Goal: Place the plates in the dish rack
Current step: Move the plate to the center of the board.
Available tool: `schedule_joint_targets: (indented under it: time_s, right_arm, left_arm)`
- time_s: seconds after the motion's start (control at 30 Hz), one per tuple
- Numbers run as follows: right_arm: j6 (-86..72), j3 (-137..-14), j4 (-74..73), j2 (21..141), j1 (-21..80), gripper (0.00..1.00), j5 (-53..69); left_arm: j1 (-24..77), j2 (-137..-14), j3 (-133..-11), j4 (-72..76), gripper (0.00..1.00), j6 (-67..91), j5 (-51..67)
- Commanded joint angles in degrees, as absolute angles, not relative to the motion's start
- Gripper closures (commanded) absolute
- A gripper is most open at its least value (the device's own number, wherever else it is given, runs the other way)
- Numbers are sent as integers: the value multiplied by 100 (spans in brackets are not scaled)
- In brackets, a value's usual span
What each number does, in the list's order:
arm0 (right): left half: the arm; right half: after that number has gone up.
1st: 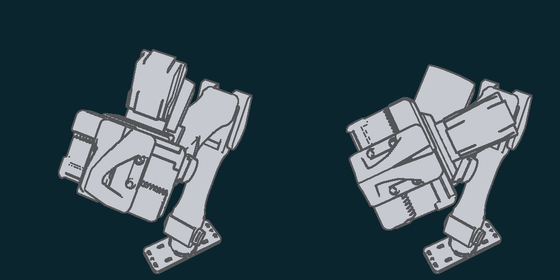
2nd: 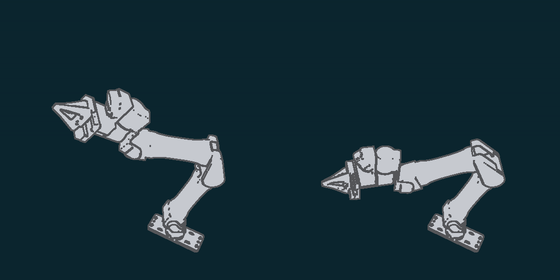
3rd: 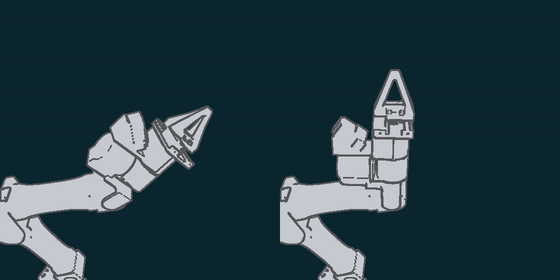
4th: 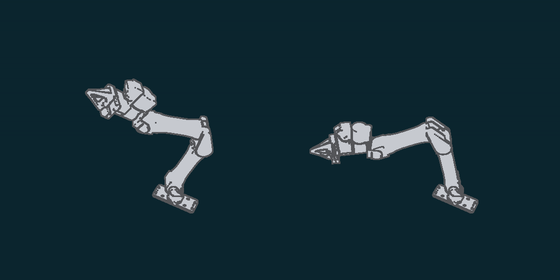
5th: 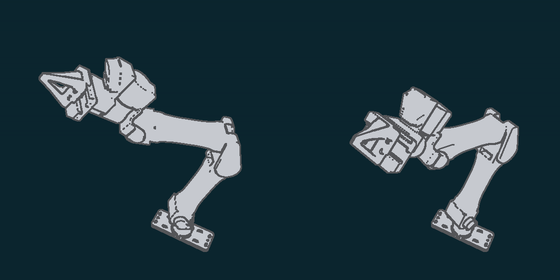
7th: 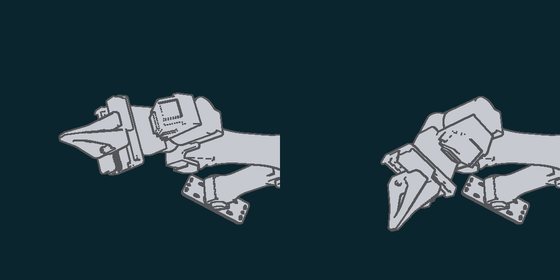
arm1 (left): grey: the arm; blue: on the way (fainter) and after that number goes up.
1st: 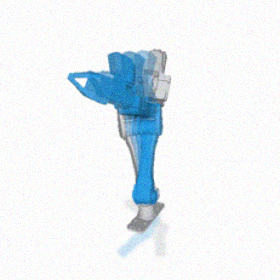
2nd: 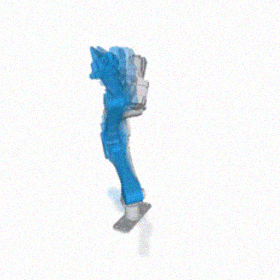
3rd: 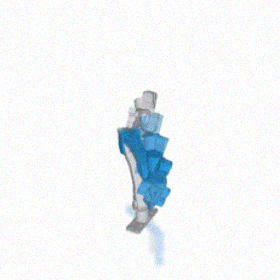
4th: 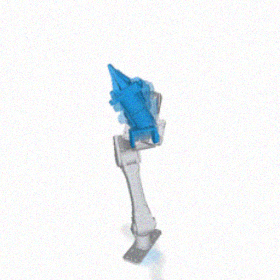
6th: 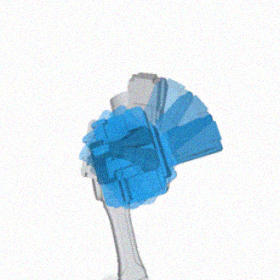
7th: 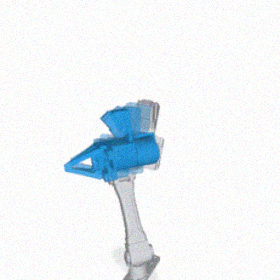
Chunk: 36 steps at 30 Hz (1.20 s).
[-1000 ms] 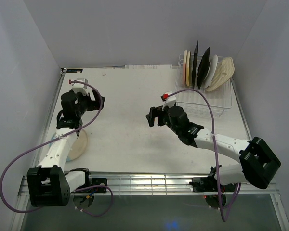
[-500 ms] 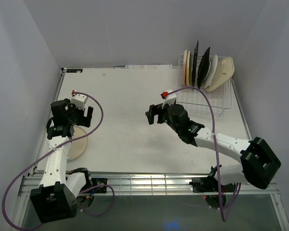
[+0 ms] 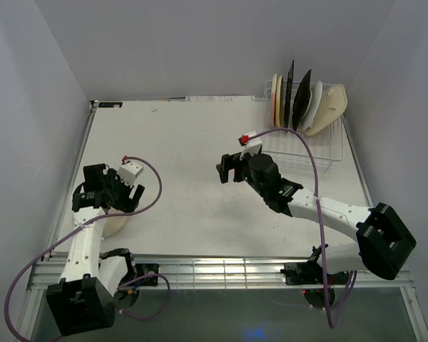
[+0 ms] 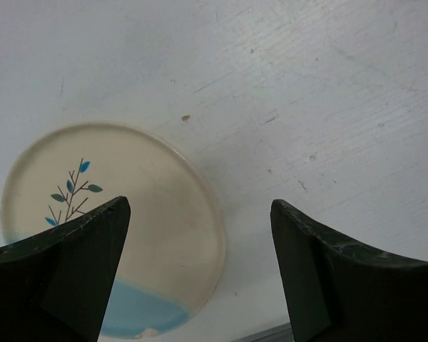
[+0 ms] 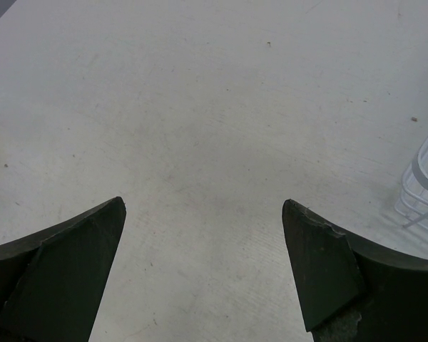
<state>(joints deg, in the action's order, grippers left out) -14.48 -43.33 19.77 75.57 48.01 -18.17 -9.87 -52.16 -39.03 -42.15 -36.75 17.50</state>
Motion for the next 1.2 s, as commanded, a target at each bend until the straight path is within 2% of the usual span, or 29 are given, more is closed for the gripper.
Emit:
schedule_joint_targets:
  time_s: [0.0,0.1,0.23,0.3,0.47,0.77,1.17]
  right_arm:
    - [-1362,-4544,2153,7436,4808,4,-1969]
    - [-1362,-4535,2136,7400,4808,4,-1977]
    - [-1362,-4518,2144,7330,4808,4,-1986]
    - [-1362,-4500,2144,7304,4808,4,-1986]
    - [-1354,-4465,2171,7242,4808,3,-1986]
    - [-1362,-4465,2171,7242,4808,3,-1995]
    - [-1345,-4439,2188,7225,4808,2,-2048]
  left_arm:
    - [-1011,-5343,-3841,-4667,10,-4042,2021]
    - [-993,-5598,-3771,-4746,11,-4104,2153]
    - [-976,-6186,-3762,-4676,21,-3999,2083]
    - [-967,-6423,-3718,-4448,23,-3920,1926]
    - [-923,-6399,-3507,-3614,24,-3648,1398]
    - [-782,-6504,-3296,-3252,26,-3507,1056]
    - [-554,-6548,-3032,-2953,43,-3463,730]
